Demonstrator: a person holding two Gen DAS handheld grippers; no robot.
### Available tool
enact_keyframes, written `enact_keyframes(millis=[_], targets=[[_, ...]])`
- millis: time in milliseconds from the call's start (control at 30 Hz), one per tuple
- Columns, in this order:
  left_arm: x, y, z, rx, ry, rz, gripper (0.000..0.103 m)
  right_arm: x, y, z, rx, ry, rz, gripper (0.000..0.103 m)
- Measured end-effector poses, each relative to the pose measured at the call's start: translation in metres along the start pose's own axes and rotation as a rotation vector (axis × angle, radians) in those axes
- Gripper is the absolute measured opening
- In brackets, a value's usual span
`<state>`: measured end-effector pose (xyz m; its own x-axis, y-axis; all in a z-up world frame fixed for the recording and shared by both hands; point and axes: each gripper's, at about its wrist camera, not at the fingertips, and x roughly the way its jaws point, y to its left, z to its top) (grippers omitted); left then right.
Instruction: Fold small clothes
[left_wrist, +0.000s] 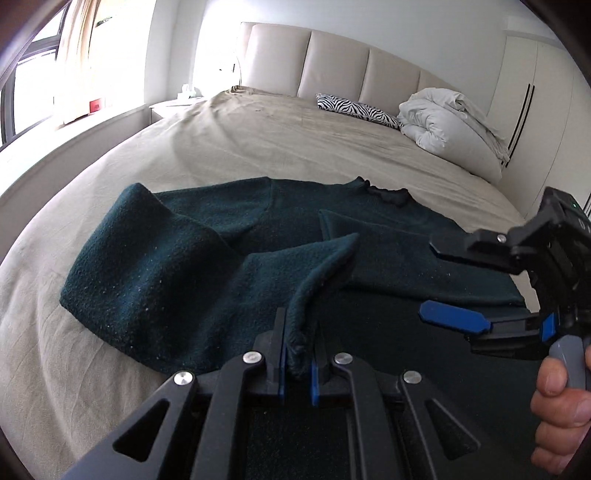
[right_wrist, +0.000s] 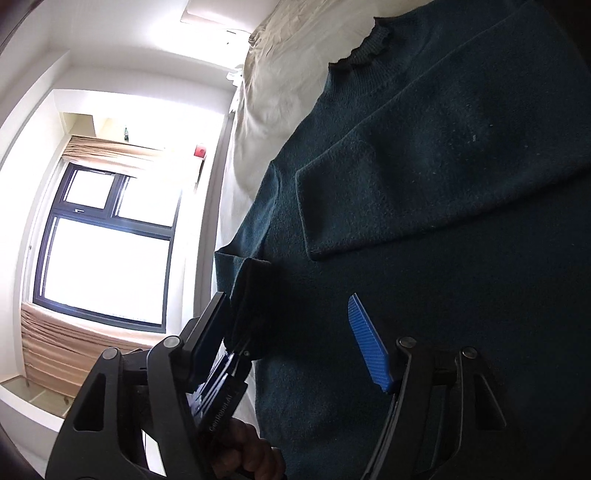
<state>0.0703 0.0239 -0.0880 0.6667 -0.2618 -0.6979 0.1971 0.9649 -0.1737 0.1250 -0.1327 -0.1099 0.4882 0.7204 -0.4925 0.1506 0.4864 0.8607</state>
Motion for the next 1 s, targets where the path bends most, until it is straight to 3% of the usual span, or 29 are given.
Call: enact_keyframes(millis=[300,500,600,633,667,767,1000], targets=[[0.001,-0.007,-0.001,0.041,-0.012,0.006,0.010,0.063,0.014,0.023,0.007,0.127,0.015,0.059],[0.000,-0.005,-0.001,0.024,-0.008,-0.011,0.012,0.078,0.025,0.016,-0.049,0.171,-0.009,0.031],[-0.003,-0.004,-0.001,0.013,0.003,-0.034,0.028,0.076,0.022,0.017,-0.048,0.151,-0.038,0.013],[-0.006,-0.003,-0.002,0.010,0.003,-0.039,0.039,0.073,0.022,0.017,-0.054,0.141,-0.050,0.009],[-0.011,-0.002,-0.003,0.002,-0.004,-0.047,0.051,0.070,0.022,0.018,-0.063,0.129,-0.060,0.008],[-0.029,0.003,-0.003,-0.029,-0.050,-0.068,0.071,0.050,0.023,0.027,-0.085,0.078,-0.076,0.007],[-0.049,0.031,0.016,-0.128,-0.092,-0.104,0.071,-0.003,0.022,0.062,-0.126,-0.025,-0.166,0.007]])
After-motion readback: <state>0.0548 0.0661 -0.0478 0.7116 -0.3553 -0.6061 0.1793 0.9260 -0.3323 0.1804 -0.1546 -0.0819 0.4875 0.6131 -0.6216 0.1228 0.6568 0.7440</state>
